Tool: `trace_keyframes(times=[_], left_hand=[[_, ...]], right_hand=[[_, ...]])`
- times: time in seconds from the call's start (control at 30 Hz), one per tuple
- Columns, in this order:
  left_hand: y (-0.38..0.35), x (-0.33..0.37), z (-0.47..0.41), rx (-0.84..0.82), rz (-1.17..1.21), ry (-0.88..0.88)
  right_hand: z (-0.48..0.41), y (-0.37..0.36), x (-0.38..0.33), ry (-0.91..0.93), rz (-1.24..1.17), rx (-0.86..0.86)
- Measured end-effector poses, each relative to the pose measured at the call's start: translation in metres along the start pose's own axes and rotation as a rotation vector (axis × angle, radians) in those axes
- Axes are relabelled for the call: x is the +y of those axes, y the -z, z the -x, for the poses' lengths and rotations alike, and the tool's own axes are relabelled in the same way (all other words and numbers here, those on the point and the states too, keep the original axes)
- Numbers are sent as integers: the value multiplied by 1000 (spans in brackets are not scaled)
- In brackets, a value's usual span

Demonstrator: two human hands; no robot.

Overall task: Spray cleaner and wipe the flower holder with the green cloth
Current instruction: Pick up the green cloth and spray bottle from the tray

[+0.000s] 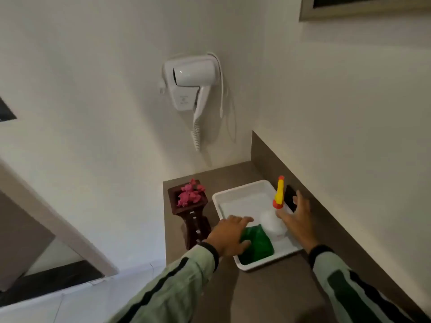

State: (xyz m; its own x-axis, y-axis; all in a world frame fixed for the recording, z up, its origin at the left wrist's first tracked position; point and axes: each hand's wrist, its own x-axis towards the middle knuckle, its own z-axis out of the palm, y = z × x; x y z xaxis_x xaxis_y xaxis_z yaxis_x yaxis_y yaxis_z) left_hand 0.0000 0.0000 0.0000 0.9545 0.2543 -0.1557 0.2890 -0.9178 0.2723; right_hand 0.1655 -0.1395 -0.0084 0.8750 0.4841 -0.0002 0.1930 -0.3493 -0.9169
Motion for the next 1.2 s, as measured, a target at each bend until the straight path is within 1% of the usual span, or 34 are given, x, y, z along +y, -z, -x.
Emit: trace_keyframes(times=[0.07, 0.1, 0.13, 0.17, 0.23, 0.33, 0.37, 0.47, 0.57, 0.63, 0.7, 0.77, 0.83, 0.9, 0.93, 1.0, 1.13, 1.2], left_hand=[[-16, -7, -18, -90, 32, 25], [-25, -11, -23, -100, 38, 49], [-23, -11, -27, -79, 46, 63], [-38, -17, -44, -103, 78, 81], [-43, -19, -56, -101, 65, 120], [-59, -25, -79, -189, 27, 198], [-62, -26, -84, -205, 9, 205], [-59, -29, -95, -254, -4, 185], [-48, -29, -94, -251, 195, 171], [-38, -26, -84, -242, 334, 152], [-23, -20, -66, -143, 420, 130], [-8, -12, -41, 11, 520, 143], [5, -8, -2, 183, 642, 175], [9, -8, 38, 324, 749, 229], [7, -10, 59, 384, 790, 267], [1, -16, 103, 469, 877, 379], [-21, -26, 175, 571, 1227, 724], [-30, -29, 204, 638, 1346, 858]], right_hand=[[-13, -7, 11, -40, -4, -28], [-15, -10, 17, -51, 14, -46], [-20, -10, 12, -25, 26, -55], [-35, -19, 25, -41, 31, -59], [-46, -24, 18, 63, 47, -54], [-69, -37, 20, 117, 153, -22], [-71, -41, 22, 130, 171, 1], [-68, -47, 20, 180, 123, 109], [-61, -40, -3, 350, 155, 222], [-53, -26, -22, 413, 175, 325], [-36, -7, -41, 445, 122, 384], [-14, 11, -55, 460, 9, 357], [15, 22, -71, 513, -105, 343], [39, 28, -76, 552, -158, 352], [51, 27, -76, 551, -150, 326], [76, 16, -67, 496, -129, 195], [117, -30, -31, 342, -82, -125], [134, -53, -19, 288, -34, -223]])
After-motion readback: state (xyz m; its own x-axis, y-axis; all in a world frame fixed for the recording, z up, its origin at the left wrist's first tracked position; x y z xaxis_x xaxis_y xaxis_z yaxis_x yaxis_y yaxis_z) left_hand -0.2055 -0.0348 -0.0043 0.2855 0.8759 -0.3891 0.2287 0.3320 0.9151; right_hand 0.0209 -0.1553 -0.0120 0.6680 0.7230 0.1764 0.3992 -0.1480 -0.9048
